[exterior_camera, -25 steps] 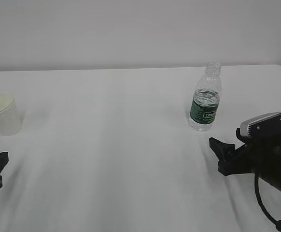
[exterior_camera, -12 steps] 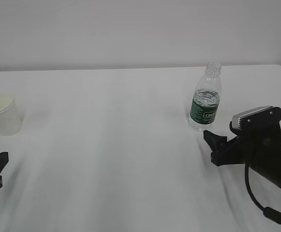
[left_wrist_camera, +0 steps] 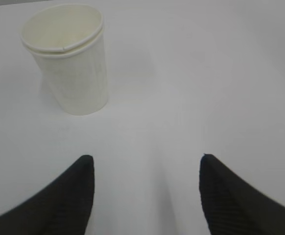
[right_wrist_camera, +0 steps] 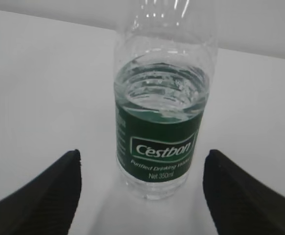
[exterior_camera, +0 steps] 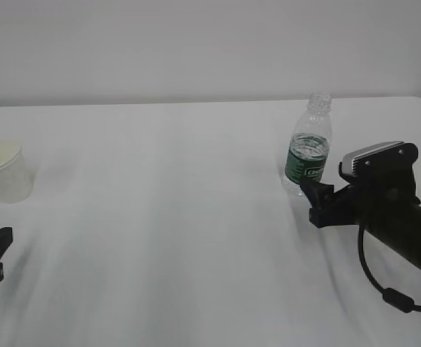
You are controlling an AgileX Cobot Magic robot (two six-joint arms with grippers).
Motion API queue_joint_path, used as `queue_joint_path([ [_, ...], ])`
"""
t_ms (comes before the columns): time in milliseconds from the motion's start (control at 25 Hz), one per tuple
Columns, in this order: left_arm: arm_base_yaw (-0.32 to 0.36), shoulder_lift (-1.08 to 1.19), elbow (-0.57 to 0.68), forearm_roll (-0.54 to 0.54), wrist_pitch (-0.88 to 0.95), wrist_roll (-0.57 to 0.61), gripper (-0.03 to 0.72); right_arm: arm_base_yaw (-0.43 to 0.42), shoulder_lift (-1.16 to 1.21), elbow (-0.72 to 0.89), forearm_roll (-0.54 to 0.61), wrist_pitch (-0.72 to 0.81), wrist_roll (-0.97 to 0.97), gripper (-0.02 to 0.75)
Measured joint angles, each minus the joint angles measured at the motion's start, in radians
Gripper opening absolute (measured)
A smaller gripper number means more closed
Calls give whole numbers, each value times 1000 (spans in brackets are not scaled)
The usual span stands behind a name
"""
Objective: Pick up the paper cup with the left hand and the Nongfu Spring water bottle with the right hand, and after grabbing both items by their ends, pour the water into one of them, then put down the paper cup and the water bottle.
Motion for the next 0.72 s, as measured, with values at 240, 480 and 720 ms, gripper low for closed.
queue_joint_path([
  [240, 0, 0, 0, 0, 0, 0, 484, 0, 27, -31, 0, -2, 5, 594],
  [480, 0, 0, 0, 0, 0, 0, 484, 0, 92, -55, 0, 0, 52, 594],
  [720, 0, 0, 0, 0, 0, 5, 483, 0, 102, -87, 0, 0, 60, 594],
])
